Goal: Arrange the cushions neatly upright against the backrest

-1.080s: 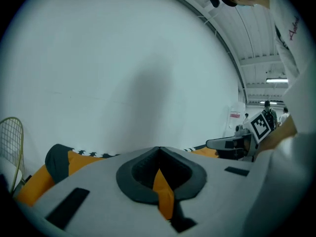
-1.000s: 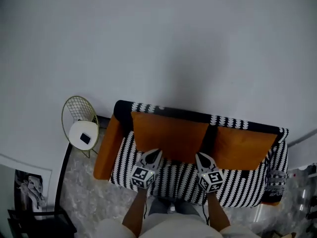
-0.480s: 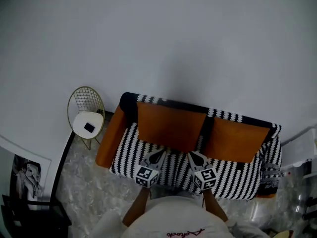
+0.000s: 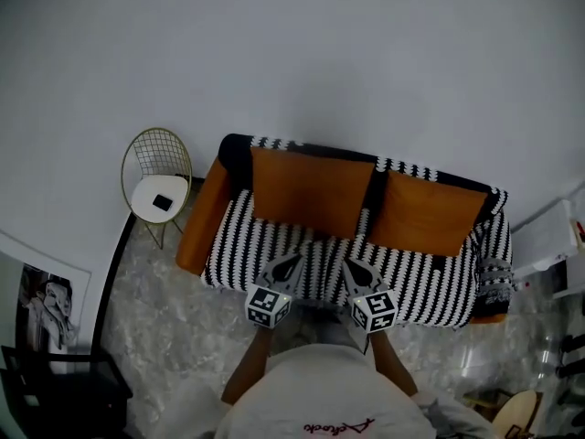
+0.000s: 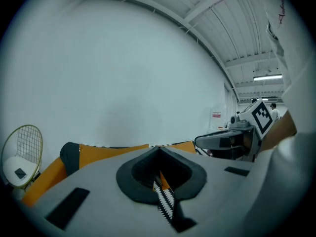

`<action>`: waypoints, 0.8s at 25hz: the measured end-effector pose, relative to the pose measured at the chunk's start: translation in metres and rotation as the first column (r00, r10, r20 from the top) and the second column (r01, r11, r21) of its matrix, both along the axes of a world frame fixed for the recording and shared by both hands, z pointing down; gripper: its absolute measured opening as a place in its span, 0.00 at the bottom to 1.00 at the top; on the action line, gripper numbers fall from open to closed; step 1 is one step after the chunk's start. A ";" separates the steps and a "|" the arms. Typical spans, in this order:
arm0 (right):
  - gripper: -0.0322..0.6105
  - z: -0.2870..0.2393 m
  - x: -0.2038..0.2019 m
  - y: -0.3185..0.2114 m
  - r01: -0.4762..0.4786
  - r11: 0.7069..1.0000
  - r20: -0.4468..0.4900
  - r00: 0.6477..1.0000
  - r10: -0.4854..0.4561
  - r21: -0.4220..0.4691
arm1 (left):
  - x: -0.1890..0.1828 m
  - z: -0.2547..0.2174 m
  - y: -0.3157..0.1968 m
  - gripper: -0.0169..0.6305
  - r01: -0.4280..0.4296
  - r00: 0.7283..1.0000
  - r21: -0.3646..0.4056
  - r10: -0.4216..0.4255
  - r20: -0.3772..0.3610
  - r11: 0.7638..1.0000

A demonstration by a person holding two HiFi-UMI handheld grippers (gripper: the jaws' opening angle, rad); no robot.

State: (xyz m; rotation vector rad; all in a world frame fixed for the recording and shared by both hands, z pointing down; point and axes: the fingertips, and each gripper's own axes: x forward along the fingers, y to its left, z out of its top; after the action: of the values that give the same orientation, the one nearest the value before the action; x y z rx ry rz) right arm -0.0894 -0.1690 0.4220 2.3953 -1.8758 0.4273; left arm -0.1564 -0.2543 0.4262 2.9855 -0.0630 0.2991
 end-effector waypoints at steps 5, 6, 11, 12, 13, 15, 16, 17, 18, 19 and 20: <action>0.09 -0.009 -0.016 0.019 -0.020 1.000 -0.015 1.000 0.020 0.022 | -0.019 -0.012 0.013 0.07 0.006 1.000 0.012 -0.005 -0.023 1.000; 0.09 -0.010 -0.018 0.021 -0.024 0.999 -0.018 1.000 0.024 0.025 | -0.021 -0.013 0.015 0.07 0.005 1.000 0.015 -0.005 -0.027 1.000; 0.09 -0.017 -0.029 0.034 -0.045 0.998 -0.023 0.999 0.046 0.043 | -0.035 -0.018 0.028 0.07 -0.003 0.999 0.024 0.004 -0.039 1.000; 0.09 -0.017 -0.031 0.037 -0.049 0.998 -0.023 0.998 0.050 0.045 | -0.037 -0.018 0.031 0.07 -0.005 0.999 0.025 0.006 -0.040 1.000; 0.09 -0.018 -0.033 0.040 -0.052 0.998 -0.025 0.998 0.053 0.047 | -0.039 -0.018 0.033 0.07 -0.005 0.999 0.026 0.006 -0.039 1.000; 0.09 -0.019 -0.037 0.043 -0.053 0.997 -0.030 0.998 0.055 0.050 | -0.042 -0.019 0.035 0.07 -0.004 0.999 0.028 0.006 -0.040 1.000; 0.09 -0.019 -0.039 0.044 -0.053 0.997 -0.032 0.998 0.055 0.052 | -0.043 -0.020 0.036 0.07 -0.003 0.999 0.029 0.004 -0.044 1.000; 0.09 -0.019 -0.040 0.046 -0.053 0.997 -0.033 0.998 0.055 0.053 | -0.044 -0.021 0.038 0.07 -0.002 0.999 0.031 0.004 -0.047 1.000; 0.09 -0.019 -0.041 0.049 -0.055 0.997 -0.034 0.998 0.057 0.053 | -0.045 -0.021 0.040 0.07 -0.003 0.999 0.032 0.005 -0.049 0.999; 0.09 -0.018 -0.042 0.052 -0.056 0.997 -0.036 0.998 0.058 0.050 | -0.046 -0.022 0.042 0.07 -0.005 0.999 0.033 0.007 -0.049 0.999; 0.09 -0.017 -0.043 0.054 -0.057 0.997 -0.040 0.997 0.058 0.044 | -0.046 -0.022 0.045 0.07 -0.008 0.999 0.033 0.009 -0.050 0.999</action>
State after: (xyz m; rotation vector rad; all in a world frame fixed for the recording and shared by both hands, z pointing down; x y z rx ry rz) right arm -0.1324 -0.1149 0.4050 2.4708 -1.8214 0.3412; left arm -0.2024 -0.2096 0.4044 3.0243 -0.0502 0.2267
